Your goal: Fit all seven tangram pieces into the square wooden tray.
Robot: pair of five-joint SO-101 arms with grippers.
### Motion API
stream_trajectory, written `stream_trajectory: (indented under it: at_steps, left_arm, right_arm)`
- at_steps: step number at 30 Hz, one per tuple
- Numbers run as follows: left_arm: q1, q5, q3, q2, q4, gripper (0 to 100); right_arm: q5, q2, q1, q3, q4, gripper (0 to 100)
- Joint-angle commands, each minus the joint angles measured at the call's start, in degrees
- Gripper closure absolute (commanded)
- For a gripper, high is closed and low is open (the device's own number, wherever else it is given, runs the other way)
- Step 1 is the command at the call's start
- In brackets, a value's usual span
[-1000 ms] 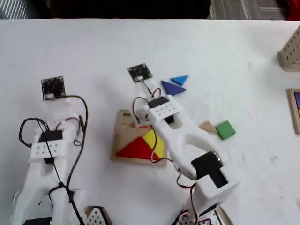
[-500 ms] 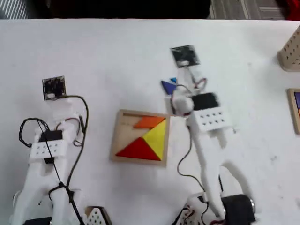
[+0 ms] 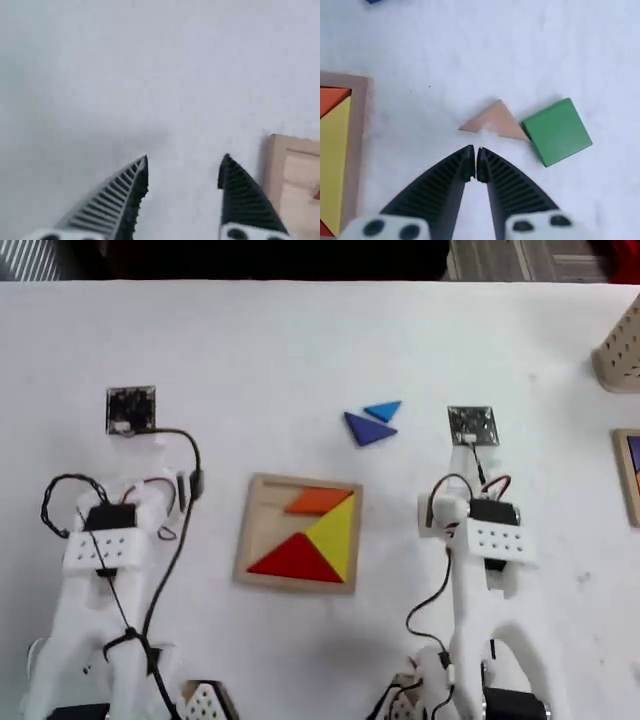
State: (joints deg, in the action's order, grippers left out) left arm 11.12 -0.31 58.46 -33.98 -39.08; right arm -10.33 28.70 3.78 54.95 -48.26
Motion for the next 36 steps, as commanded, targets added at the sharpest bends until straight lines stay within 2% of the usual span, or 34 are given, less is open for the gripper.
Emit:
stream_trajectory:
  at_steps: [1,4,8,12,15,18,25,29,36]
  left_arm:
    - [-3.2,1.6,-6.6,0.0,-3.6,77]
    - [-6.2,2.8,-7.2,0.0,-4.7,77]
    - [-6.8,3.1,-6.2,0.0,-4.1,77]
    - [-3.2,2.7,-2.4,0.0,0.1,76]
    - [0.5,3.0,-1.0,0.0,1.0,70]
    - [1.0,3.0,-0.8,0.0,0.9,68]
    - [0.7,2.7,-0.9,0.6,1.0,69]
    - [0.6,2.6,-4.7,7.3,0.3,69]
    - [1.5,3.1,-12.8,18.9,-0.7,70]
  right_arm:
    - [-1.1,2.4,-1.6,0.4,1.0,89.7]
    - [-1.4,2.5,-1.6,0.8,1.1,84.5]
    - [-1.8,2.6,-0.7,0.7,1.1,83.7]
    - [-5.9,2.4,2.5,-0.4,1.0,83.6]
    - [-6.2,2.0,4.6,-1.5,1.0,81.3]
    - [-6.3,2.0,4.4,-1.6,1.1,75.2]
    - [-5.6,2.0,4.4,-1.2,1.2,74.8]
    - [-0.4,2.0,4.4,-1.0,2.4,74.8]
    - [-0.5,2.1,0.6,0.1,1.9,74.8]
